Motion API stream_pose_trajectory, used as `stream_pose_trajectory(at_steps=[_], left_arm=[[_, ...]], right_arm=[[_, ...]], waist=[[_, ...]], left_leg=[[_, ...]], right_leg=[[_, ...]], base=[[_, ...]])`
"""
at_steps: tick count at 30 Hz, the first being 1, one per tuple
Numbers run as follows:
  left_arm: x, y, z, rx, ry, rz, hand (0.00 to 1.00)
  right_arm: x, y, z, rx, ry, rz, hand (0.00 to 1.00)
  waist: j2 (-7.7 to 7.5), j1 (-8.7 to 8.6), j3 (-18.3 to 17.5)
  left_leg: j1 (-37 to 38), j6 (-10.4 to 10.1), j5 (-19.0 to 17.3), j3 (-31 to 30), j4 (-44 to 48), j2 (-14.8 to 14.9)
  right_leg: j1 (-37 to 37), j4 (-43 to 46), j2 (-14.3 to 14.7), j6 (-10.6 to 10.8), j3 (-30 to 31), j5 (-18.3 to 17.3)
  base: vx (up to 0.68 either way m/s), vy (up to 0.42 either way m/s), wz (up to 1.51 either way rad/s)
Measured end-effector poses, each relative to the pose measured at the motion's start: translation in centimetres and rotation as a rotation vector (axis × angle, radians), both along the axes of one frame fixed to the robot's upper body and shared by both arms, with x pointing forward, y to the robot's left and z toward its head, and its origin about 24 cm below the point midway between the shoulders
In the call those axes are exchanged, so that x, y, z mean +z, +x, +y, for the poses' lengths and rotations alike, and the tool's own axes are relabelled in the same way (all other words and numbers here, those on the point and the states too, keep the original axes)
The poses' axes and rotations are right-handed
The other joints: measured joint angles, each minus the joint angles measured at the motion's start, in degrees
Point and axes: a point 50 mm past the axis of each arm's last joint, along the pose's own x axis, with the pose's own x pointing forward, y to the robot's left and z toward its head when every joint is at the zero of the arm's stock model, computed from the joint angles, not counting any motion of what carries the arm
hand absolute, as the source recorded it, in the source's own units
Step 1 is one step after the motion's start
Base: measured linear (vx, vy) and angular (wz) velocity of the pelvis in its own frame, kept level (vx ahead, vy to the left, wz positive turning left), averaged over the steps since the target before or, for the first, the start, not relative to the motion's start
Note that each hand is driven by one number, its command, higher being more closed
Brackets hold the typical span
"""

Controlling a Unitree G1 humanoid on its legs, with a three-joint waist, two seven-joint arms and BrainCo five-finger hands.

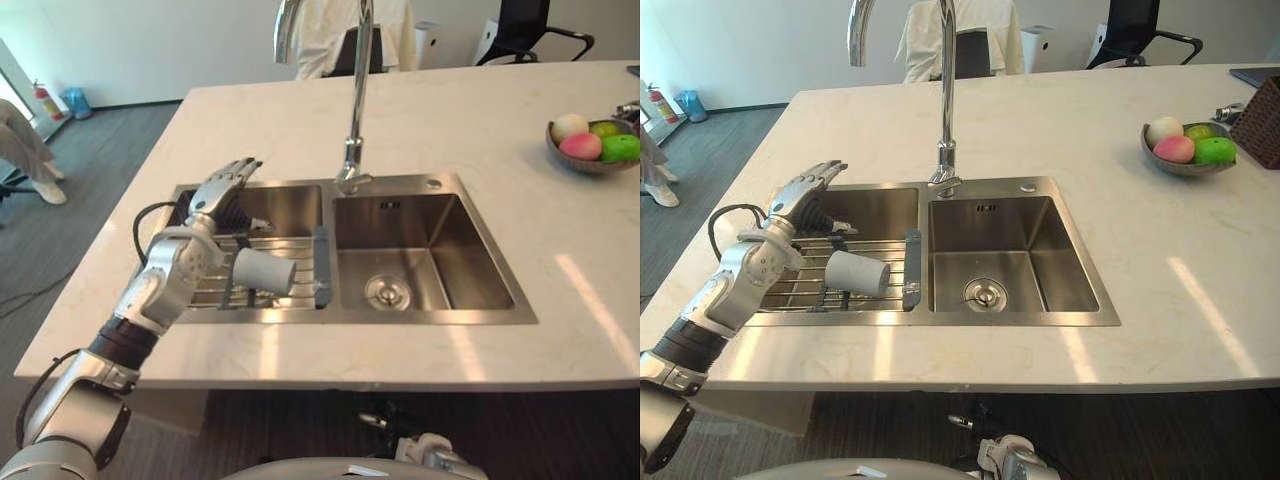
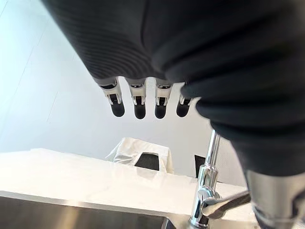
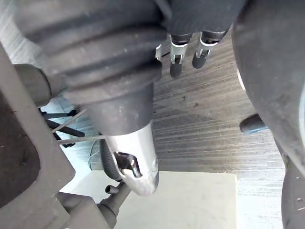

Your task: Walk over to the sink, pick up the cup, carry it to the dishwasher, place the cup inside the dishwasher, then close the dishwasher door

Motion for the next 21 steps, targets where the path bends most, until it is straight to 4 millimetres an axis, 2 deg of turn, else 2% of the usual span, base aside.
stream_pose_trajectory(at_steps=[3, 9, 15, 21], left_arm=[[-0.1, 0.0, 0.1, -0.024, 0.015, 0.008, 0.0], [0.7, -0.1, 1.6, -0.015, 0.041, -0.01, 0.0], [-1.1, -0.7, 1.8, -0.027, 0.083, 0.062, 0.0], [-2.0, -1.1, 1.6, -0.048, 0.138, 0.11, 0.0]], right_arm=[[-0.1, 0.0, 0.0, -0.002, -0.001, 0.0, 0.0], [-0.3, -0.1, 0.0, -0.004, -0.003, 0.005, 0.0], [-0.4, -0.1, 0.0, 0.008, -0.008, 0.017, 0.0], [-0.7, -0.1, -0.1, 0.01, -0.007, 0.036, 0.0]], waist=[[-0.09, 0.02, 0.05], [-0.46, 0.42, 0.24], [-0.97, 0.5, 0.11], [-1.11, 0.67, 0.09]], left_leg=[[0.04, 0.13, 0.07, -0.43, -0.04, 0.18], [-0.08, 0.49, 0.21, -0.03, -0.36, 0.19], [0.15, 0.72, 0.31, 0.49, -0.35, 0.13], [0.49, 0.75, 0.02, 0.5, -0.35, 0.11]], right_leg=[[0.0, -0.09, 0.18, 0.13, -0.24, 0.09], [0.68, -2.61, 0.35, 0.63, -0.21, 1.99], [2.1, -5.47, 0.5, 0.73, -0.15, 3.6], [2.71, -6.09, 0.58, 0.74, -0.15, 3.67]], base=[[-0.11, 0.001, 0.06], [-0.06, 0.018, -0.04], [0.0, 0.002, -0.02], [0.0, 0.0, 0.0]])
